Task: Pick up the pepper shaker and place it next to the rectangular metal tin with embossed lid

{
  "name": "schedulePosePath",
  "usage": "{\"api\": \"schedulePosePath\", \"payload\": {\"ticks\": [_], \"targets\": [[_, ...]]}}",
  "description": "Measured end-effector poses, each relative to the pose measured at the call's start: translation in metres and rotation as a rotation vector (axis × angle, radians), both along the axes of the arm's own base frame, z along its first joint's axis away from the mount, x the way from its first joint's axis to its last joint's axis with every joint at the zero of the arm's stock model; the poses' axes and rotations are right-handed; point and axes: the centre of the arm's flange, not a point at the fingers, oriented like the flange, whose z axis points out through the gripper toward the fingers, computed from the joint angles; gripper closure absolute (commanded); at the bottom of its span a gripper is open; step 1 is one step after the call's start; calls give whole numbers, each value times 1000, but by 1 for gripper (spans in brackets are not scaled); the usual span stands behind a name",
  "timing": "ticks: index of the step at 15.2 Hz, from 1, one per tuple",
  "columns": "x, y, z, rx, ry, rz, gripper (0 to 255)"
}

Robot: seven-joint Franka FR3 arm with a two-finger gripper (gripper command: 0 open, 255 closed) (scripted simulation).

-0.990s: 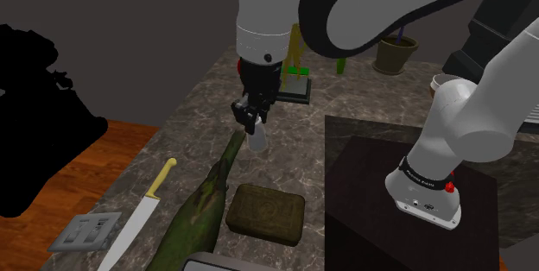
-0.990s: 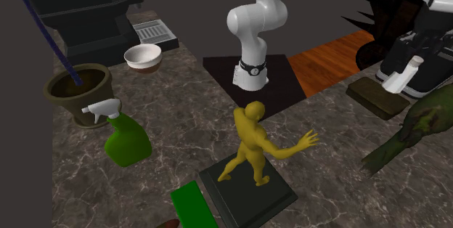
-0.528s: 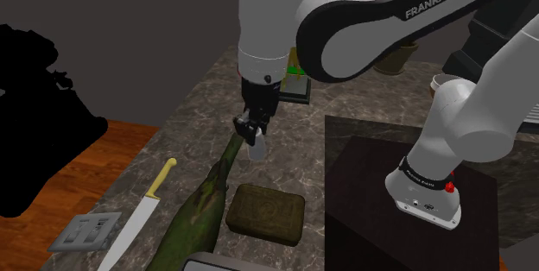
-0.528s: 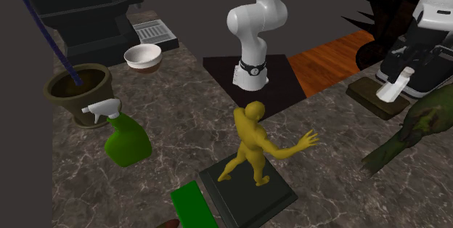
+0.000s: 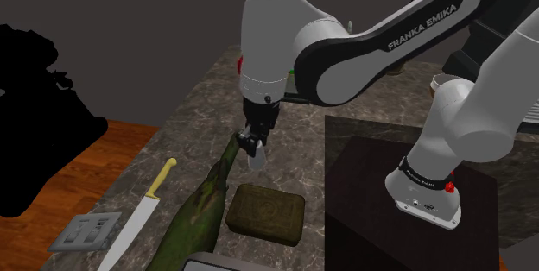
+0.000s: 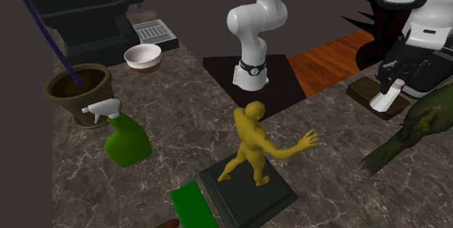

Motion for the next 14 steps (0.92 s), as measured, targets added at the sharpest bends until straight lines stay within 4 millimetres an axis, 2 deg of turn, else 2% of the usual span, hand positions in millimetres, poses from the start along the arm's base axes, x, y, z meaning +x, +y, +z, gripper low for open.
{"api": "schedulePosePath", "payload": {"ticks": [11, 14], "targets": [[0, 1, -58, 0, 0, 0, 255], [0, 1, -64, 0, 0, 0, 255]]}}
